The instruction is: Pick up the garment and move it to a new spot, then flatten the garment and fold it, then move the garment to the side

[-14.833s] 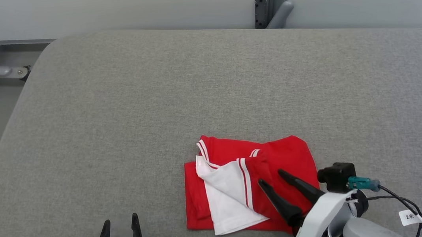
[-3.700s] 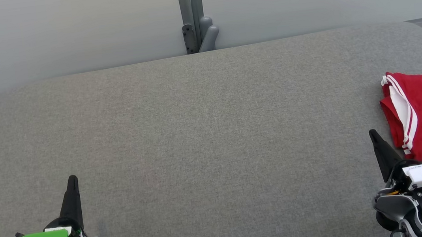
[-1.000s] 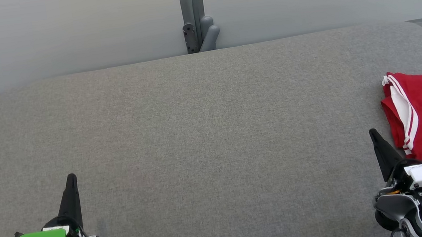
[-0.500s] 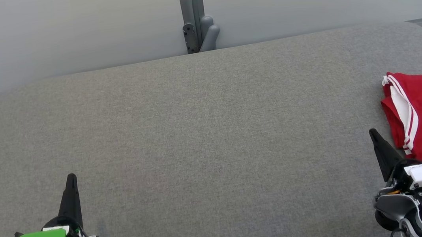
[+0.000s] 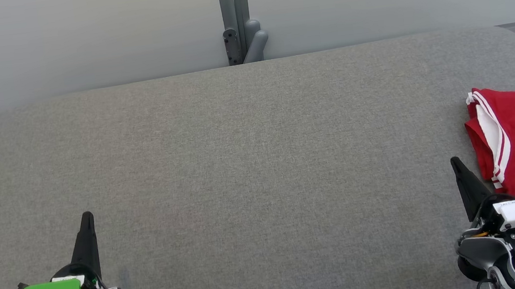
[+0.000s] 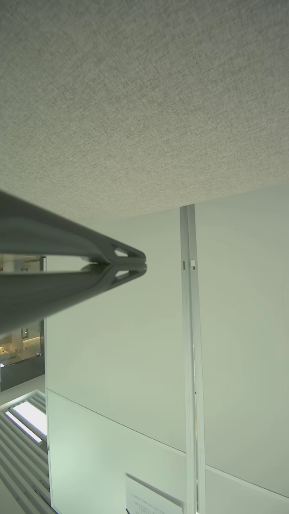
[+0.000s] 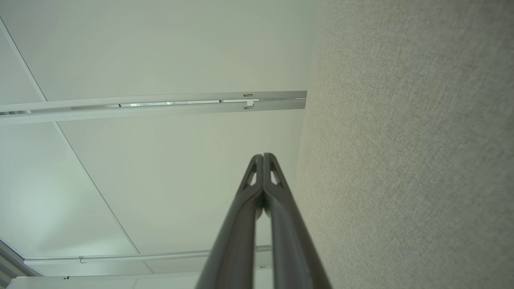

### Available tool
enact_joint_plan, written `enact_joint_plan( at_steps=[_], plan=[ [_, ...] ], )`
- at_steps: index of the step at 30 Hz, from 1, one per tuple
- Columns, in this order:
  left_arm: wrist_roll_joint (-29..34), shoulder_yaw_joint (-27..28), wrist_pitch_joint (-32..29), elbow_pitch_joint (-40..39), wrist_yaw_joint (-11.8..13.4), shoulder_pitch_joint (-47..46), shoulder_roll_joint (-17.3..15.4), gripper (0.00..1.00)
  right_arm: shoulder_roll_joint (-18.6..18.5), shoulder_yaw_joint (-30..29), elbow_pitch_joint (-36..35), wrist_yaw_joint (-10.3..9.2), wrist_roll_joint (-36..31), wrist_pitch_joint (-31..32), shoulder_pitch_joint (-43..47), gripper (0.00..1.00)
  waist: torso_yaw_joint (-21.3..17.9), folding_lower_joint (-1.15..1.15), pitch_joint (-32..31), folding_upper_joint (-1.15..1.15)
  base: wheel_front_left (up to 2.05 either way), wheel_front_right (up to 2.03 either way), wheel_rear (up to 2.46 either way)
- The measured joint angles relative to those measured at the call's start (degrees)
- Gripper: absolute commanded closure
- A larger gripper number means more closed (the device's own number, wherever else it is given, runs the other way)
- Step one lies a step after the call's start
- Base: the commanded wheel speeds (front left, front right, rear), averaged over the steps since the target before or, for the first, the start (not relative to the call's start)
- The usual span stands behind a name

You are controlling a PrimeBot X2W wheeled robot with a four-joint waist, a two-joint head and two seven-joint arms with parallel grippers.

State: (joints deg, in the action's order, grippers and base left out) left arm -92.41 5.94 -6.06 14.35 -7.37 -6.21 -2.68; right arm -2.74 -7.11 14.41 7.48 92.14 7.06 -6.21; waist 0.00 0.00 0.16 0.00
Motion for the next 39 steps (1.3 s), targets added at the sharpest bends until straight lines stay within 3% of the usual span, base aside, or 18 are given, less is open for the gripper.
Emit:
enact_joint_plan(
  at_steps=[39],
  plan=[
    [0.0, 0.0, 0.0, -0.01, 0.0, 0.0, 0.0, 1.0, 0.0, 0.0, 0.0, 0.0, 0.0, 0.0, -0.01, 1.0, 0.0, 0.0, 0.0, 0.0, 0.0, 0.0, 0.0]
  ],
)
